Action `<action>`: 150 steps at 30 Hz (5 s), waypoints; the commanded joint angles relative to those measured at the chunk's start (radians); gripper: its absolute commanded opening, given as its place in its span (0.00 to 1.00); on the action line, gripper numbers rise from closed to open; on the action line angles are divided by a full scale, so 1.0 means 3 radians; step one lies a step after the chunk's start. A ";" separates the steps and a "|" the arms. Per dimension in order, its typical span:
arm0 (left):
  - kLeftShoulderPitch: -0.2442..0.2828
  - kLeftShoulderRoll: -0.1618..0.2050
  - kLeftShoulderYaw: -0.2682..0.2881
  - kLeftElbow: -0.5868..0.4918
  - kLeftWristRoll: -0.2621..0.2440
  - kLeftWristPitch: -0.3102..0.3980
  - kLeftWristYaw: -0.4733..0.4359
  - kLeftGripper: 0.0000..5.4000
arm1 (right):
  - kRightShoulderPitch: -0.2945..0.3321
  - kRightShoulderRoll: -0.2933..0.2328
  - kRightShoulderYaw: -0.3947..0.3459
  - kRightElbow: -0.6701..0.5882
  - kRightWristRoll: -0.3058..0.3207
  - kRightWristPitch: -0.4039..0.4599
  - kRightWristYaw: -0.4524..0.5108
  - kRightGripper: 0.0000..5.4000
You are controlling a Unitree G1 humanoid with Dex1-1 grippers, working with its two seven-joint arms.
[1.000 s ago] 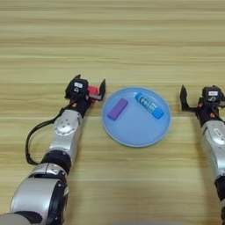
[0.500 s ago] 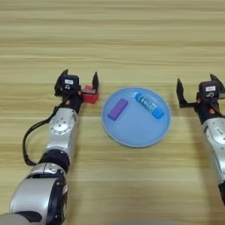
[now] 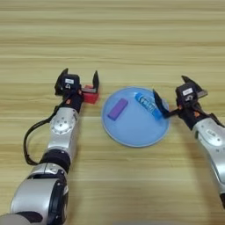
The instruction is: Move the objects on the table
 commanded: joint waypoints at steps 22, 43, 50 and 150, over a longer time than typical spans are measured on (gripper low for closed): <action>0.0070 -0.0075 -0.0091 -0.0083 0.0038 0.0030 0.0134 1.00 | -0.0288 -0.0203 0.0324 0.0361 -0.0254 0.0289 0.0337 1.00; 0.0088 -0.0073 -0.0120 -0.0110 0.0051 0.0046 0.0173 1.00 | -0.0218 -0.0089 0.0388 0.0381 0.0040 0.0425 0.0621 1.00; 0.0095 -0.0073 -0.0127 -0.0120 0.0052 0.0050 0.0181 1.00 | -0.0241 -0.0063 0.0361 0.0455 0.0129 0.0539 0.0657 1.00; 0.0104 -0.0094 -0.0162 -0.0161 0.0056 0.0042 0.0244 1.00 | 0.0151 -0.0281 -0.0478 0.0042 0.0365 0.0573 0.0381 0.26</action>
